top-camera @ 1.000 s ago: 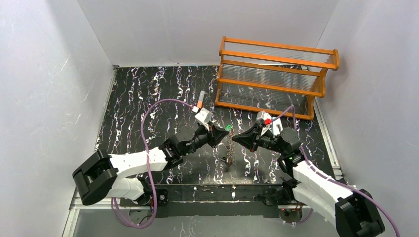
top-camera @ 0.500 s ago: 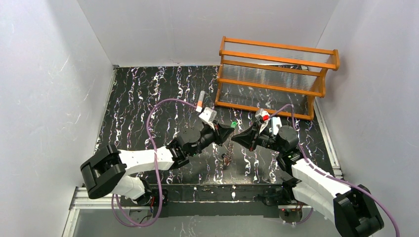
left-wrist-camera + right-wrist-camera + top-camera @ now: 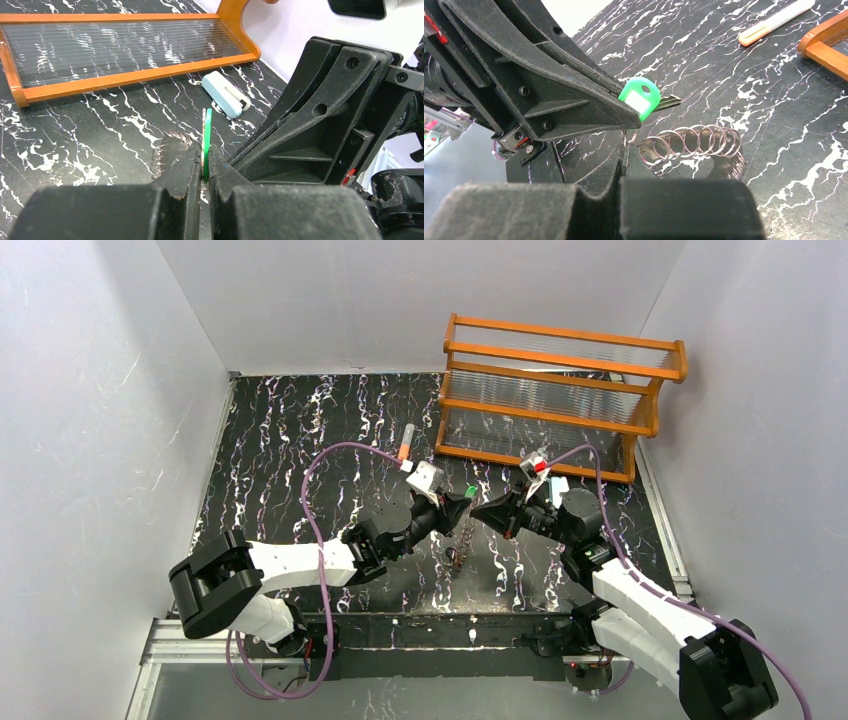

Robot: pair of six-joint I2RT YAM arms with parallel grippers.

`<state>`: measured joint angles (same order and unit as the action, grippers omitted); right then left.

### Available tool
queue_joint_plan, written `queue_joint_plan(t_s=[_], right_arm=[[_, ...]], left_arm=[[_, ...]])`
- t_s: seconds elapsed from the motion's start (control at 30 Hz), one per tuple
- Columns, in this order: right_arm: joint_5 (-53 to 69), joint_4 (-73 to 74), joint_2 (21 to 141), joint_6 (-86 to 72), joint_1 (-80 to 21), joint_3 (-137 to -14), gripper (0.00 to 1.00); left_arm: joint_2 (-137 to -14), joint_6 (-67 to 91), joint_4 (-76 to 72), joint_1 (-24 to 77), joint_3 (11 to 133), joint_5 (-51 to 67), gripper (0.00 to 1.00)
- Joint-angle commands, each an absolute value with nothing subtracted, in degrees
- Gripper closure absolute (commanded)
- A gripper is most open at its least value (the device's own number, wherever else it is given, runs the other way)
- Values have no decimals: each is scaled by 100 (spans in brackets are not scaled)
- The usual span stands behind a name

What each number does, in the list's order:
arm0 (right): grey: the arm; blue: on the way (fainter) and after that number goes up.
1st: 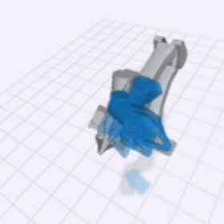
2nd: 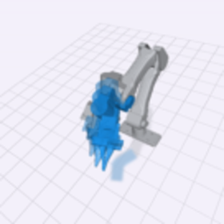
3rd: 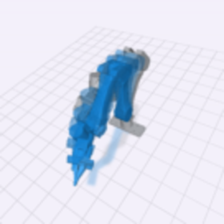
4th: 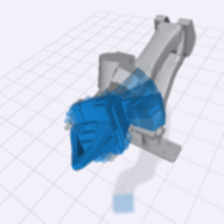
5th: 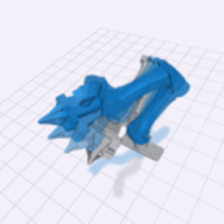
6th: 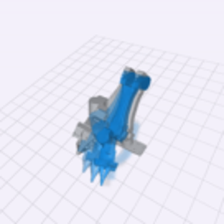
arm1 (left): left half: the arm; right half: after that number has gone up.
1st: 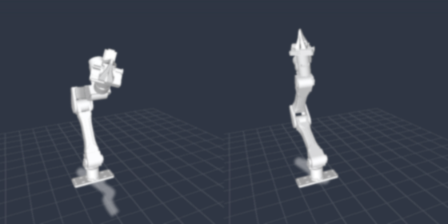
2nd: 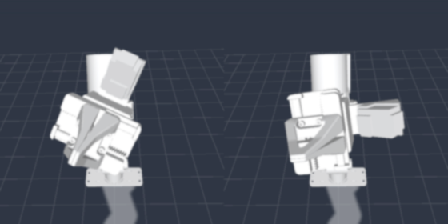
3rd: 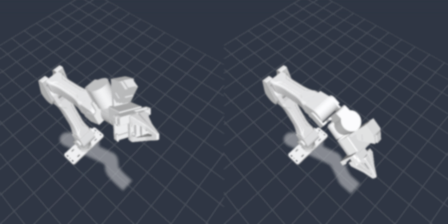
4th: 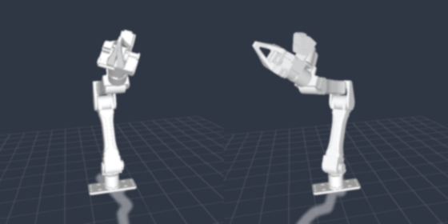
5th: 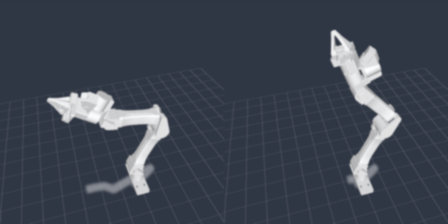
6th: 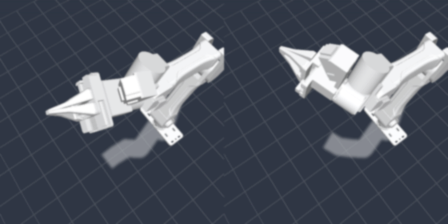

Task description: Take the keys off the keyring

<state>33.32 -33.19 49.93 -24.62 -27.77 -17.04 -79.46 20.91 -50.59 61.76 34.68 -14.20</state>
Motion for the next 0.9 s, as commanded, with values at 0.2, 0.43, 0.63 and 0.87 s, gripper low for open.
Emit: queue_joint_plan(t_s=[0.2, 0.43, 0.63, 0.87], right_arm=[[3287, -3769, 4951, -2595, -2763, -2004, 99], [3439, -3811, 5091, -2753, -2761, -2089, 99], [3602, -3903, 5143, -2821, -2760, -2081, 99], [3604, -4220, 4886, -2897, -2764, -1922, 99]], left_arm=[[-7950, 1929, -5177, 6267, 3577, -1477, 100], [-7934, 2005, -5185, 6293, 3585, -1498, 100], [-8015, 2024, -5186, 6334, 3673, -1512, 100], [-8025, 1975, -5179, 6346, 3589, -1829, 100]])
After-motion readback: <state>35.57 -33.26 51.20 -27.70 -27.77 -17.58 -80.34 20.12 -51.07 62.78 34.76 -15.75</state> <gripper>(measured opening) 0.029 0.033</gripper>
